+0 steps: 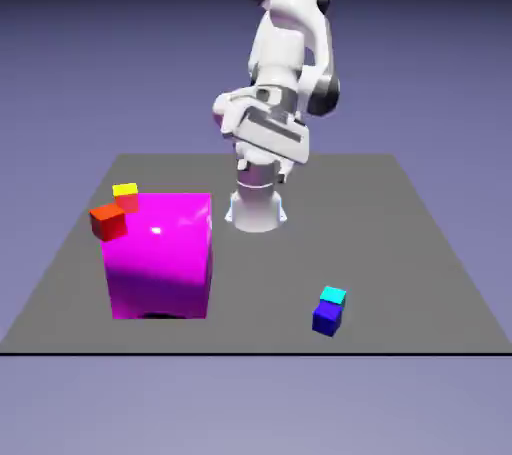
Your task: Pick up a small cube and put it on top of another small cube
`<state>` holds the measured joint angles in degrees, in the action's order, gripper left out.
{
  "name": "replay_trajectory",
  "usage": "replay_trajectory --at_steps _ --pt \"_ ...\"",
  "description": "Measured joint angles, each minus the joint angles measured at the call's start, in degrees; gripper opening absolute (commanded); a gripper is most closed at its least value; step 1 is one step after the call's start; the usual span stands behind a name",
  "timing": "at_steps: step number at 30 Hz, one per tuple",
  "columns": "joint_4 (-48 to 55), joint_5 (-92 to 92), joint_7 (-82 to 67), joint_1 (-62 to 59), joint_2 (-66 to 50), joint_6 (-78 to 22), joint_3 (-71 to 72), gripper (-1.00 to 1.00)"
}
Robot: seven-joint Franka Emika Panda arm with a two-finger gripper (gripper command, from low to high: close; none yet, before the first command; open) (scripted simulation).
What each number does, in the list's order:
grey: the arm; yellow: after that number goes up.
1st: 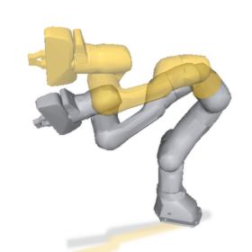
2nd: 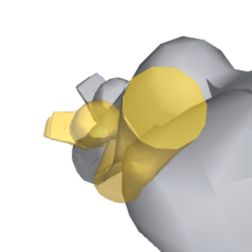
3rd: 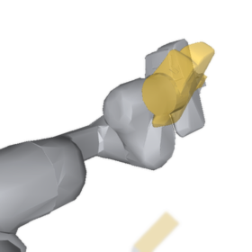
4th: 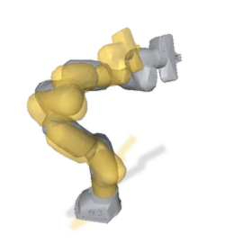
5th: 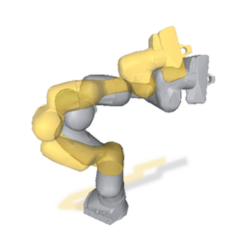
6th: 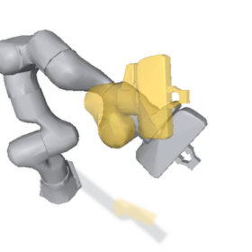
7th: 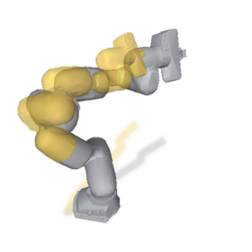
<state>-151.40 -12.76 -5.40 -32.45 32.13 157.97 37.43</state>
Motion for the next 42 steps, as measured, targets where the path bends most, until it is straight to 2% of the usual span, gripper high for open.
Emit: replay_trajectory --at_steps 42 --pt "21.0 -27.9 -104.7 -72.5 -1.1 -35.1 81.9 0.00"
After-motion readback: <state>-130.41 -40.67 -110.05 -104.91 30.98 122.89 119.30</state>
